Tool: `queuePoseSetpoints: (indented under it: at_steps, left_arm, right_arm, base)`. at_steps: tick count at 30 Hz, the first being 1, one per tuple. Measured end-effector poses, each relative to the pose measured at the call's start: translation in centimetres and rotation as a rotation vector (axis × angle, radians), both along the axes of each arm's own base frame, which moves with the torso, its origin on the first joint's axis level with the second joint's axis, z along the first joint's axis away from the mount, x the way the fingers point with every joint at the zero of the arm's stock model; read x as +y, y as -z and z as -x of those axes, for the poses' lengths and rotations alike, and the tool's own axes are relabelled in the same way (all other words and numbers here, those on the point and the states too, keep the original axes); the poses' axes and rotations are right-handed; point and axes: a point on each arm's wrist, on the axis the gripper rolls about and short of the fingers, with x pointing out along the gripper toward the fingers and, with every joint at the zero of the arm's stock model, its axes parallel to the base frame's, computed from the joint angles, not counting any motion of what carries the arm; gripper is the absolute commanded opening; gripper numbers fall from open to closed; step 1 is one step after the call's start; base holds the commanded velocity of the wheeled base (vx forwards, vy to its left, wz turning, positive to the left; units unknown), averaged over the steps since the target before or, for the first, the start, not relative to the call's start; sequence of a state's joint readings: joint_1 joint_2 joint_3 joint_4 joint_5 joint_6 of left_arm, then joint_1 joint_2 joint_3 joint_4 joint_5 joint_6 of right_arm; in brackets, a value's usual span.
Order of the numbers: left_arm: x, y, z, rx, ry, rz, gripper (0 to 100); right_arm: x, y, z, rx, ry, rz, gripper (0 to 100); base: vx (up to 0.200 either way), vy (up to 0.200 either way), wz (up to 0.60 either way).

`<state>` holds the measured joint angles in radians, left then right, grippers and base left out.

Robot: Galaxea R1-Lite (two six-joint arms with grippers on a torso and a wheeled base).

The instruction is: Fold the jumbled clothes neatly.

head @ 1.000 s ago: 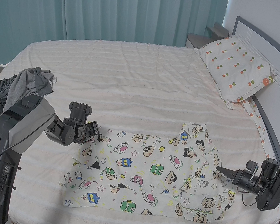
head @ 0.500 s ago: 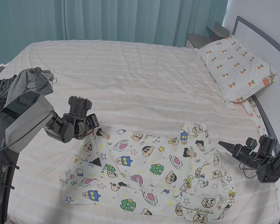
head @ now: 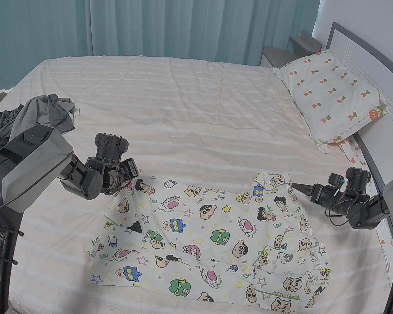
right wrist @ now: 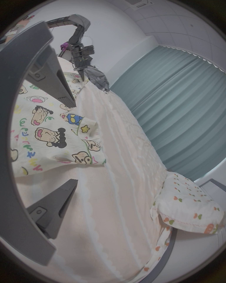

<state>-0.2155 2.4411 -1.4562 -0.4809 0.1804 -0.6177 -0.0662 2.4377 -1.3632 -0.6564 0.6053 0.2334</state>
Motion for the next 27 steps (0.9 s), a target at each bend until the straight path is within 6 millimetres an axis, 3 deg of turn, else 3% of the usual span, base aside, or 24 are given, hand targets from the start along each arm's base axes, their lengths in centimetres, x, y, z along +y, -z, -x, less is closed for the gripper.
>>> queuePoseSetpoints:
  at_steps: [12,18,27]
  left_arm:
    - [-0.2,-0.7,0.4,-0.008,0.006,0.002,0]
    - [-0.3,-0.9,0.5,-0.012,0.007,0.004,0]
    - [-0.2,-0.9,0.5,-0.011,0.006,0.004,0]
  right_arm:
    - [0.2,-0.8,-3.7,0.009,0.018,0.085,100]
    - [0.3,0.6,-4.2,0.034,0.016,0.107,100]
    - [3.4,1.9,-4.9,0.034,-0.044,0.11,100]
  base:
    - [0.0,0.0,0.0]
    - [0.0,0.0,0.0]
    - [0.0,0.0,0.0]
